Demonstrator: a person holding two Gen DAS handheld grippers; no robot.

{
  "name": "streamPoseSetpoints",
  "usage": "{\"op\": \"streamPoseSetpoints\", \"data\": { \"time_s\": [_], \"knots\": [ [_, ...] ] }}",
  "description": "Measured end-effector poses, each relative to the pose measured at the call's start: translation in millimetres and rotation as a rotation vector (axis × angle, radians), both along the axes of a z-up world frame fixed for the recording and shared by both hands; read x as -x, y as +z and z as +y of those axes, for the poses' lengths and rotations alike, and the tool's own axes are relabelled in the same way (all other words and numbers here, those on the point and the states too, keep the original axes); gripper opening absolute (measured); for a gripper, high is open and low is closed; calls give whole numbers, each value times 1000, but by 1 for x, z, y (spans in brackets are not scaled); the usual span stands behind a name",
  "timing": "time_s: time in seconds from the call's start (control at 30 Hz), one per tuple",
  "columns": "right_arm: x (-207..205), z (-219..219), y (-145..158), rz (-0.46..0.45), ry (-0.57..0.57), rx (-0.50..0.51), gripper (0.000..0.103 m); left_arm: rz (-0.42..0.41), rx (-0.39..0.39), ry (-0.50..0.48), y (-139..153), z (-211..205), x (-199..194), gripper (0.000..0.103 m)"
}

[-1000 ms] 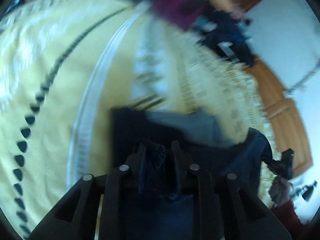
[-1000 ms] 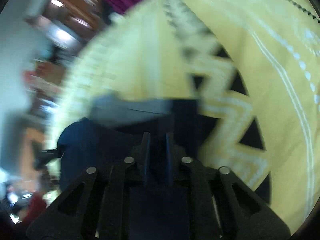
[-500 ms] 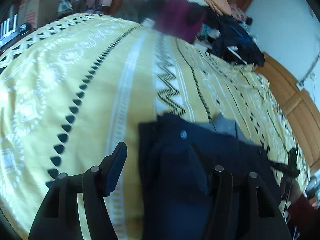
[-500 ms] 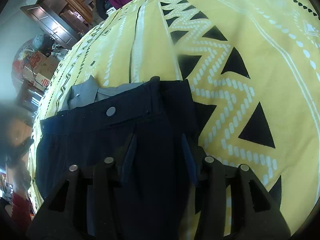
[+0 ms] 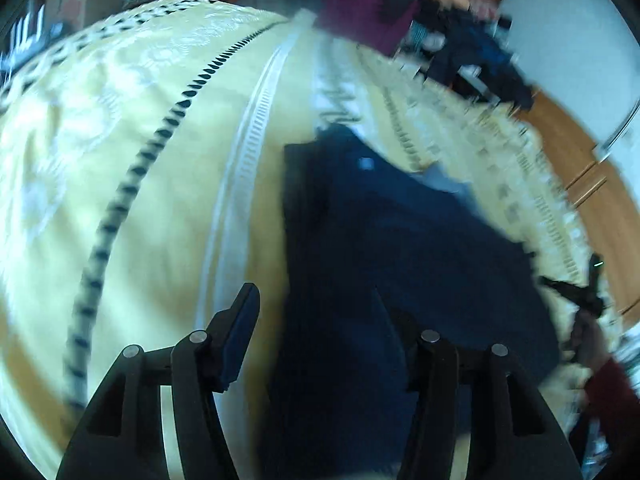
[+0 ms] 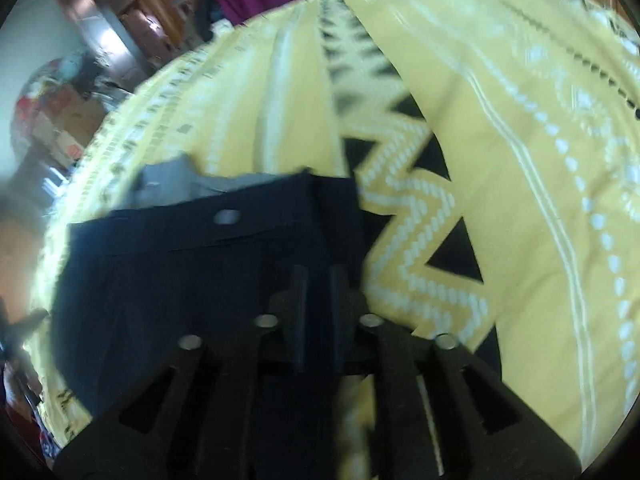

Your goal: Fold small clothes

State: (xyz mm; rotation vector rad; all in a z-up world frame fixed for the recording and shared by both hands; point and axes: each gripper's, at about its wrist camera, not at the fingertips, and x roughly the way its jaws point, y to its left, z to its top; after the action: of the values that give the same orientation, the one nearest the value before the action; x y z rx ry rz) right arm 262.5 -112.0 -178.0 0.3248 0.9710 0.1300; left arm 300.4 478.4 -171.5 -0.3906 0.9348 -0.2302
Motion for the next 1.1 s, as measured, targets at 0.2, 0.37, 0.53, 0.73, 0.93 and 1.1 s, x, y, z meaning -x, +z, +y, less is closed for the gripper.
{"op": "streamPoseSetpoints", "data": {
  "time_s": [0.2, 0.37, 0.53, 0.73, 0.93, 1.1],
  "knots": [
    [57, 36, 16, -41, 11, -118, 52, 61, 241, 98, -14, -1, 102, 64],
    [76, 71, 11, -5, 48, -174, 55, 43, 274, 147, -30, -16, 115, 67],
    [78, 101, 30, -35, 78, -189, 55, -6, 258, 232, -40, -27, 76, 71],
    [31, 182, 60, -63, 253, -196, 58, -117, 205, 266, -33, -30, 50, 5],
    [-68, 317, 73, 45, 549, -225, 71, -261, 23, 136, 5, -69, 48, 5],
    [-122, 446, 43, 288, 733, -30, 75, -289, -32, 87, 14, -85, 48, 5]
  ]
}}
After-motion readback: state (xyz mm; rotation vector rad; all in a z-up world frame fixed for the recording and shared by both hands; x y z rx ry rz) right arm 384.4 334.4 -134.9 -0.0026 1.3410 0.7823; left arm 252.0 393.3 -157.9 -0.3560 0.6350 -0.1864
